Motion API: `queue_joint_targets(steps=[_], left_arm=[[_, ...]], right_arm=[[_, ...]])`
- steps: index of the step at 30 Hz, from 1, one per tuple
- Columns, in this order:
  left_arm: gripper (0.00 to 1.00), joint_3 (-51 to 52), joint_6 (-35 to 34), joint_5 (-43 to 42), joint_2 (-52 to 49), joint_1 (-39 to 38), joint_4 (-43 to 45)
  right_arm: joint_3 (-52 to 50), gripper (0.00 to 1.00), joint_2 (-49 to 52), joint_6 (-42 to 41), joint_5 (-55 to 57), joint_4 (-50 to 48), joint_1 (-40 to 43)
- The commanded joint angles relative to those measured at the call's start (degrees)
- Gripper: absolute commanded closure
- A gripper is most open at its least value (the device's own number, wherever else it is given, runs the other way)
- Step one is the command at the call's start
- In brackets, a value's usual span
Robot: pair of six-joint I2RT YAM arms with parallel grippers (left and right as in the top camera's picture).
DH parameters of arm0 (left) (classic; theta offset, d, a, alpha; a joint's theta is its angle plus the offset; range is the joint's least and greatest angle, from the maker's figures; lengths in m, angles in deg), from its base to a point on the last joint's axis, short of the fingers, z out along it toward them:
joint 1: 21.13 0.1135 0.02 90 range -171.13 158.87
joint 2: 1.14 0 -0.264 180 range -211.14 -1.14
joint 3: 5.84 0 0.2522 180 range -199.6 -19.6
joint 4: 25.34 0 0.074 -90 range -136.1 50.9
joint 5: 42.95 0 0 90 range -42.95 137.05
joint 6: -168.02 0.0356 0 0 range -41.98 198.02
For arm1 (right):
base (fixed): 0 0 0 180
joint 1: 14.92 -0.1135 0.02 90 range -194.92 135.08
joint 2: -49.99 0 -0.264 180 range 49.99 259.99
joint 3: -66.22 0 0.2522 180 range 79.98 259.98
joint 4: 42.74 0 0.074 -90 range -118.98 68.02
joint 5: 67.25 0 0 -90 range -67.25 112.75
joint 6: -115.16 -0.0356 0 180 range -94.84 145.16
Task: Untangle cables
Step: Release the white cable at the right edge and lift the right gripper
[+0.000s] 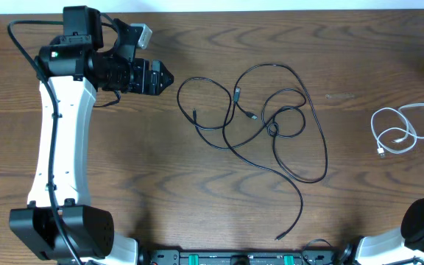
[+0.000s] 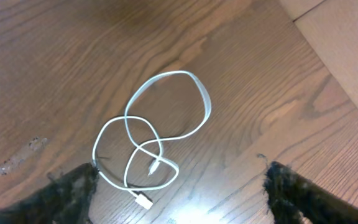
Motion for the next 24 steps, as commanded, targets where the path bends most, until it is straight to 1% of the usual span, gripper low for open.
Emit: queue_joint_targets(steps=[1,4,8,9,12,13,19,24], left_arm=[[0.18,-0.2,0.5,-0.4,-0.3,-0.2,0.0],[0.17,-0.2,0.5,-0.4,-0.3,-0.2,-0.2],[0.18,-0.2,0.5,-0.4,-0.3,-0.2,-0.4],[0.18,-0.2,0.5,-0.4,-0.3,-0.2,-0.4],[0.18,-0.2,0.6,-0.4,-0.3,-0.2,-0.8],[0.18,-0.2,1.0,-0.4,-0.3,-0.2,-0.9],[0.17,-0.2,1.4,-0.3,-0.3,-0.2,-0.9],[0.17,-0.2,1.8,-0.4,-0.3,-0.2,-1.0]], right_arm=[[-0.6,0.14,0.2,-1.1,0.3,0.0,0.2],[-0.6,0.14,0.2,-0.6,-2.6,-0.2,0.1],[-0.6,0.14,0.2,2.3,-8.5,-0.9,-0.9],[-0.6,0.14,0.2,3.3,-10.4,-1.2,-1.7],[-0.6,0.15,0.2,5.0,-11.4,-1.7,-4.2],[-0.5,0.16,0.2,6.4,-11.5,-1.9,-7.1],[-0.5,0.21,0.2,8.0,-11.3,-2.0,-15.6],[-0.5,0.19,0.2,8.2,-10.6,-1.6,-22.6]])
